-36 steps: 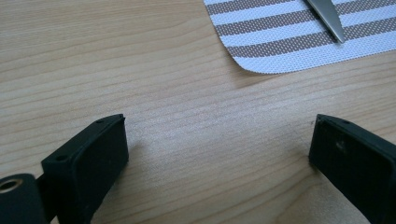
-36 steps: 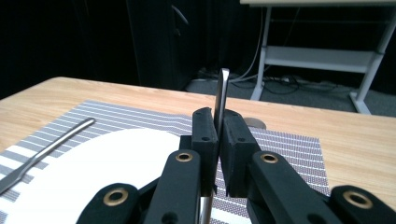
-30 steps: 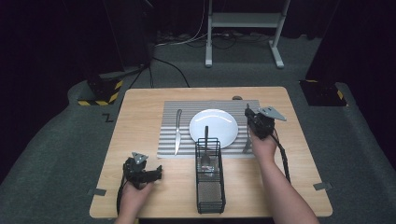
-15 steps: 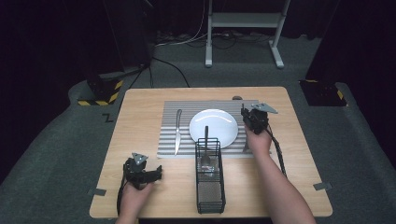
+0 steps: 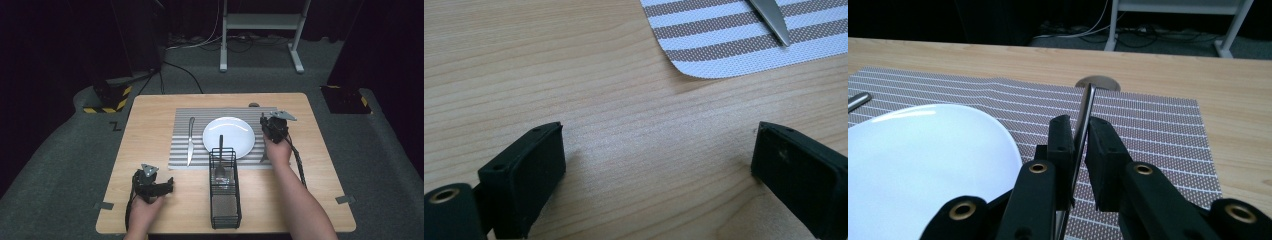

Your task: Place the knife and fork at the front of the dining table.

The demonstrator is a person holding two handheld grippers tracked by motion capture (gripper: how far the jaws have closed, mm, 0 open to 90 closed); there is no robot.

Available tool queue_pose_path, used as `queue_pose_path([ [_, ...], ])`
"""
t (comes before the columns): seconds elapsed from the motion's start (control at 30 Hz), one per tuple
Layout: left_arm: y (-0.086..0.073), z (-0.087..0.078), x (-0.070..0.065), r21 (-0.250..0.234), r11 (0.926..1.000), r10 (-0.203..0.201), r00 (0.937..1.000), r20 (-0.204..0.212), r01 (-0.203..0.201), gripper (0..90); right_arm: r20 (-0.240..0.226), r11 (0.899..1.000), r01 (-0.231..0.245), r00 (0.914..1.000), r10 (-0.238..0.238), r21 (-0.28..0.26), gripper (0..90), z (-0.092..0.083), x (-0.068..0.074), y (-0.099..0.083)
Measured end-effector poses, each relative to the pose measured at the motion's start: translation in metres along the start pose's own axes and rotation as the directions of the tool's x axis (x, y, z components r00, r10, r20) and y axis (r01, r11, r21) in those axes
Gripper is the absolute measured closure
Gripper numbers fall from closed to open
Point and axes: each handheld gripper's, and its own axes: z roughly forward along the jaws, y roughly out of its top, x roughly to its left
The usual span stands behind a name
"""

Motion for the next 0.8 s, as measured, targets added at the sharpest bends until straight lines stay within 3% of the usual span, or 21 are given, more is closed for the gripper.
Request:
queue_pose_path([
  [0.4, 0.0000, 0.0000, 0.0000, 0.000, 1.0000, 0.000, 1.0000, 0.000, 0.000, 7.2, 0.013, 0.998, 0.023, 0.9996, -0.024, 0.062, 80.3, 0.0103, 0.0033, -0.0054],
  [0.8, 0.0001, 0.0001, 0.0002, 0.001, 1.0000, -0.002, 1.0000, 0.004, 0.002, 7.1, 0.016, 0.998, 0.012, 0.9998, -0.013, 0.066, 78.6, 0.0080, 0.0039, -0.0062],
])
